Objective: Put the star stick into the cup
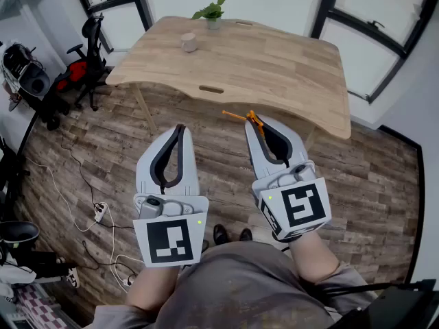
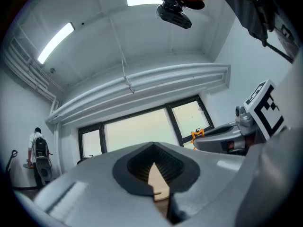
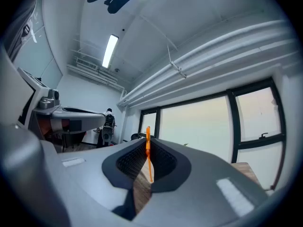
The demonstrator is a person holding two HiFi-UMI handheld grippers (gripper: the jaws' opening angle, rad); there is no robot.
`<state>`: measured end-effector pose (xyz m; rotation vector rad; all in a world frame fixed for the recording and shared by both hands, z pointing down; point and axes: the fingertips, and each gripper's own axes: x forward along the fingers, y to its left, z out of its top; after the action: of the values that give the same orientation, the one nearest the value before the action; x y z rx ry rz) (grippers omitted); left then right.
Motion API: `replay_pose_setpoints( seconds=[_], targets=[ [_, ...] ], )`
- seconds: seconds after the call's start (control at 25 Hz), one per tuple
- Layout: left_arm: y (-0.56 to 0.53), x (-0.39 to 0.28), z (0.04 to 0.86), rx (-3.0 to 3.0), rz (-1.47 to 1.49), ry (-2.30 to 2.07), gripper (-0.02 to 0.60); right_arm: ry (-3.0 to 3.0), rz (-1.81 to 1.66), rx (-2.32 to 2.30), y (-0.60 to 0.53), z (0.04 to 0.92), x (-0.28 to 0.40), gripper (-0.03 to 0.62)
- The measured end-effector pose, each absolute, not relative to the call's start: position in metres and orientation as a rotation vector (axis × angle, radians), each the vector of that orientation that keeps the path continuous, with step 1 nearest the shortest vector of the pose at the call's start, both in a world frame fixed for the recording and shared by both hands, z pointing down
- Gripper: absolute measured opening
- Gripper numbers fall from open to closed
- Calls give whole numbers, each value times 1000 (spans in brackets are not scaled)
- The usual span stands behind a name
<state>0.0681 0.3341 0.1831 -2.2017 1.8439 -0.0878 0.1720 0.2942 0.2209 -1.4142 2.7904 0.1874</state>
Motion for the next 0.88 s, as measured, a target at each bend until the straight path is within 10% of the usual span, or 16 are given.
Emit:
replay_pose_setpoints(
  seconds=[0.88],
  targets=[
    [290, 123, 218, -2251, -157, 1868, 1, 2759, 87, -1341, 258, 231, 228, 46]
  ],
)
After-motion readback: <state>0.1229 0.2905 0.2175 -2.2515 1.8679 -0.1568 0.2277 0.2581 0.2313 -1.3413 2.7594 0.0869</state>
